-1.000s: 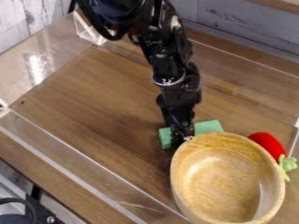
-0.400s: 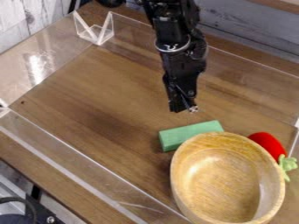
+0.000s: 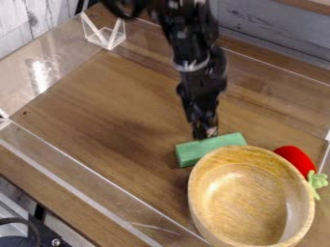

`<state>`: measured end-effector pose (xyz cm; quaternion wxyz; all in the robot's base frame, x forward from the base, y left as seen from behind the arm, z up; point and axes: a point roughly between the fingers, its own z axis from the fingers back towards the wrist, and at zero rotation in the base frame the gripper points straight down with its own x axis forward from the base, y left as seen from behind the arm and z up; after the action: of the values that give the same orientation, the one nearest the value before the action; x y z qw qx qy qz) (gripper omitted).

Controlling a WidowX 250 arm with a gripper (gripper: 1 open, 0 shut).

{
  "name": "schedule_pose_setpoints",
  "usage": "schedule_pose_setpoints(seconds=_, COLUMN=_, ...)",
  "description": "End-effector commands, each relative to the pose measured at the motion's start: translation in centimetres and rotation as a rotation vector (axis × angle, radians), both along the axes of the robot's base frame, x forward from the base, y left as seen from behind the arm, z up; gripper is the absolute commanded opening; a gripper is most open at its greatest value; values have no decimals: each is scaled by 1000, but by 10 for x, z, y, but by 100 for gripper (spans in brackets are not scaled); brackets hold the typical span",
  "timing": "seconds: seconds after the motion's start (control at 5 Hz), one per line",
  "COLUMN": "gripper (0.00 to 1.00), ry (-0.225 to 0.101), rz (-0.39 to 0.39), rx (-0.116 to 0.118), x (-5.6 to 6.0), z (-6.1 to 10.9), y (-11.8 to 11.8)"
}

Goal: Put the green block in the brown bowl

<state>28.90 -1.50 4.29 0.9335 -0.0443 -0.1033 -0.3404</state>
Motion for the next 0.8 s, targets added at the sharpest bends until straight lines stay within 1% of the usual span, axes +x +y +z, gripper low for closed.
schedule_pose_setpoints(seconds=0.0, gripper=100, ry=-18, rz=-5, rx=-2, x=3, z=-8, y=3)
schedule_pose_setpoints(seconds=0.2, gripper=100, ry=-2, rz=-15, rx=-3, x=1, z=-18, y=3)
schedule_pose_setpoints(seconds=0.4, gripper=0, ry=4, rz=-15, rx=-8, x=1, z=-26, y=4)
schedule_pose_setpoints(seconds=0.6, gripper=0, ry=10, rz=-14, rx=-12, x=1, z=-31, y=6)
